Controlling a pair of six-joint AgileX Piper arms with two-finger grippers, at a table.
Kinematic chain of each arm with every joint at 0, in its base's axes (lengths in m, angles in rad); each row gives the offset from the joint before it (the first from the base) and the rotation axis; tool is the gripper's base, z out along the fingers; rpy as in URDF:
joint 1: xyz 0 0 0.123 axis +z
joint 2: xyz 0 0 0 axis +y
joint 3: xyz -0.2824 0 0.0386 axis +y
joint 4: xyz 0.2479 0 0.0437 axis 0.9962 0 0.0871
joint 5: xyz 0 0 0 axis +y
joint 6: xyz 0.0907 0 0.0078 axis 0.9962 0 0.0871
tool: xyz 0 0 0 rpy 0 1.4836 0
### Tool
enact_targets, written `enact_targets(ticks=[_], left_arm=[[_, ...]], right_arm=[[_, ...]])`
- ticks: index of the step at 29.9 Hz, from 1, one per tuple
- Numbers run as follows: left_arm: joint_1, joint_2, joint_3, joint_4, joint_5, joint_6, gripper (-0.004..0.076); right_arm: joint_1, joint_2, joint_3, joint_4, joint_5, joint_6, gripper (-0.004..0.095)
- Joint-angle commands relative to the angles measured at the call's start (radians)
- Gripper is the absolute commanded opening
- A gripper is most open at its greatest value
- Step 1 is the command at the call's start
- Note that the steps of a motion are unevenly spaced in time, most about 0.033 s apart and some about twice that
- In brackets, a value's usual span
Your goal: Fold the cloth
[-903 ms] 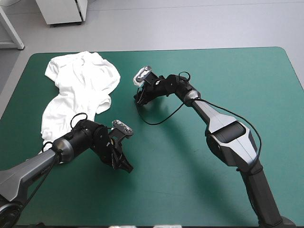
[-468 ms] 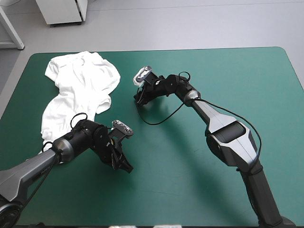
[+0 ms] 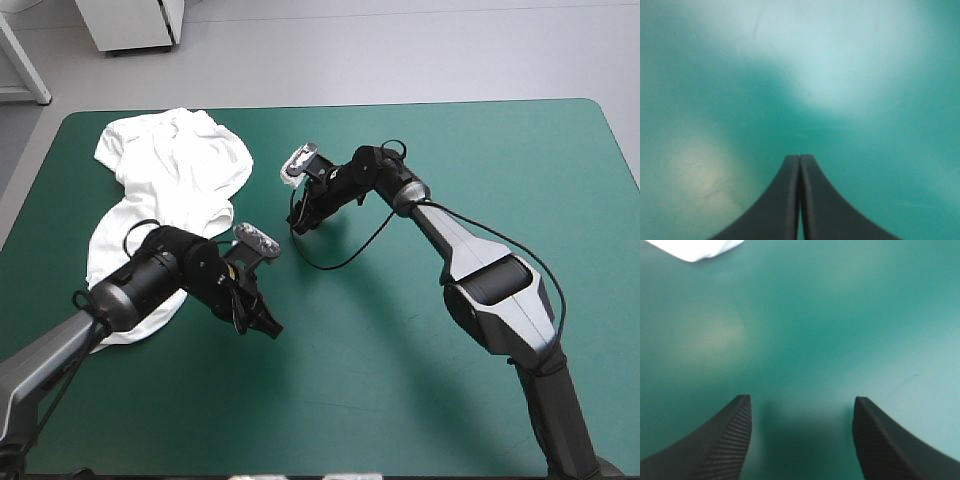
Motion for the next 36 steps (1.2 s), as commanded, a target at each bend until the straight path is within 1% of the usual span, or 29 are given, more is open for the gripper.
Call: enact_targets(ticks=[1, 3, 5, 10, 13, 15, 18, 20, 21, 23, 25, 27, 29, 31, 34, 36], left_arm=[[-0.006, -0.105, -0.135, 0.023, 0.045, -0.04, -0.0009], [-0.006, -0.139, -0.198, 0.075, 0.09, -0.079, -0.0009], [-0.006, -0.174, -0.267, 0.134, 0.138, -0.092, -0.0009], [-0.006, -0.245, -0.404, 0.327, 0.23, -0.143, -0.0009], [-0.006, -0.253, -0.458, 0.43, 0.268, -0.171, -0.0008], [-0.006, -0.253, -0.482, 0.476, 0.287, -0.176, -0.0008], [-0.006, -0.253, -0.493, 0.514, 0.287, -0.18, 0.0008], [-0.006, -0.253, -0.493, 0.536, 0.287, -0.18, 0.0036], [-0.006, -0.251, -0.493, 0.547, 0.287, -0.18, 0.005], [-0.006, -0.249, -0.493, 0.601, 0.285, -0.192, 0.0106], [-0.006, -0.241, -0.493, 0.678, 0.275, -0.221, 0.0186], [-0.004, -0.22, -0.495, 0.783, 0.264, -0.226, 0.0269], [0.023, -0.183, -0.506, 0.83, 0.236, -0.261, 0.0342], [0.074, -0.136, -0.522, 0.803, 0.215, -0.27, 0.0361], [0.18, -0.064, -0.553, 0.694, 0.145, -0.262, 0.0361], [0.244, -0.016, -0.584, 0.617, 0.119, -0.247, 0.0361]], right_arm=[[-0.025, -0.159, -0.027, 0.025, 0.065, 0.031, 0.0553], [-0.037, -0.205, -0.027, 0.019, 0.11, 0.068, 0.0553], [-0.051, -0.267, -0.026, -0.018, 0.151, 0.109, 0.0553], [-0.053, -0.454, -0.012, -0.191, 0.187, 0.234, 0.0552], [-0.053, -0.574, 0.032, -0.248, 0.212, 0.267, 0.0501], [-0.053, -0.664, 0.094, -0.266, 0.225, 0.267, 0.0409], [-0.053, -0.781, 0.195, -0.296, 0.254, 0.283, 0.0226], [-0.053, -0.847, 0.267, -0.301, 0.273, 0.291, 0.0118], [-0.053, -0.874, 0.299, -0.303, 0.278, 0.303, 0.0083], [-0.053, -0.912, 0.355, -0.303, 0.314, 0.351, 0.0024], [-0.053, -0.925, 0.387, -0.303, 0.367, 0.398, 0.0019], [-0.053, -0.936, 0.433, -0.302, 0.365, 0.449, 0.0019], [-0.053, -0.937, 0.464, -0.272, 0.365, 0.44, 0.0019], [-0.053, -0.937, 0.486, -0.256, 0.365, 0.437, 0.0019], [-0.053, -0.937, 0.494, -0.235, 0.365, 0.437, 0.002], [-0.053, -0.937, 0.494, -0.236, 0.365, 0.437, 0.0036]])
